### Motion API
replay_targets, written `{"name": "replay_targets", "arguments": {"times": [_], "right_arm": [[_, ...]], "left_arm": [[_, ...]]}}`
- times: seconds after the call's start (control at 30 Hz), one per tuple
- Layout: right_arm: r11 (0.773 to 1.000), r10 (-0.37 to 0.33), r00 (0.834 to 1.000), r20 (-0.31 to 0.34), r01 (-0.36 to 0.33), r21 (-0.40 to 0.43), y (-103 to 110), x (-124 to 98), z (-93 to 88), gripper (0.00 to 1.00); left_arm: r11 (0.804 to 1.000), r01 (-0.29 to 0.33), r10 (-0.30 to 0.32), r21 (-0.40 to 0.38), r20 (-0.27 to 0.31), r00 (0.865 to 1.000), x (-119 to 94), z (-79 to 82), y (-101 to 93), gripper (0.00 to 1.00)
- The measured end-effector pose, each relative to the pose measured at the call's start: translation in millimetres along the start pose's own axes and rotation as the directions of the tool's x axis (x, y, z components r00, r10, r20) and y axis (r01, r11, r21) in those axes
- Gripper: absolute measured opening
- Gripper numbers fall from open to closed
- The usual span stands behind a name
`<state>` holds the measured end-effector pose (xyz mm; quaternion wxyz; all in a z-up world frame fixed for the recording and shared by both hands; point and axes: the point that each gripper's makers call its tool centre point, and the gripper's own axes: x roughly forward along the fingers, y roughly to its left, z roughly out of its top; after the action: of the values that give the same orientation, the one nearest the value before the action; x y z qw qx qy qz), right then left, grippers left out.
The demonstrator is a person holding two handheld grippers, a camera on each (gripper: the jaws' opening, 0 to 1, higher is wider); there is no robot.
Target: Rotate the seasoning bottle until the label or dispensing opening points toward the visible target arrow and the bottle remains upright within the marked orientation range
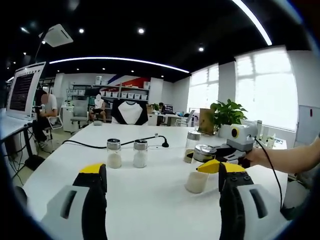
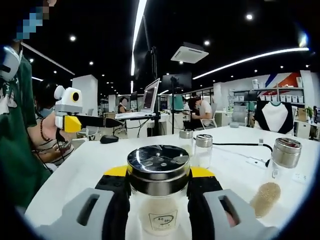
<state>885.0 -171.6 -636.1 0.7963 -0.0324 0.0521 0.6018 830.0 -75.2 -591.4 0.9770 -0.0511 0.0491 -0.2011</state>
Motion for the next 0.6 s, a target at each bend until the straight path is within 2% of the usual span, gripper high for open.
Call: {"name": "replay_targets", "arguments": {"times": [0.27,0.6], "right_arm": [[0.999,-0.033,0.999,-0.012,0.033,0.000,-0.2,-0.5,-0.4,0.42],[0.991,-0.136,0.991,-0.012,0.136,0.018,-2.8,-0.3,-0.8,0.42]], "left_arm": [[1.000,-0.001,0.001,0.000,-0.003,1.000,-0.2,-0.7,-0.9,0.98],[1.000,0.009,-0.009,0.000,-0.009,1.000,0.4,-1.8,-4.8,0.98]]}}
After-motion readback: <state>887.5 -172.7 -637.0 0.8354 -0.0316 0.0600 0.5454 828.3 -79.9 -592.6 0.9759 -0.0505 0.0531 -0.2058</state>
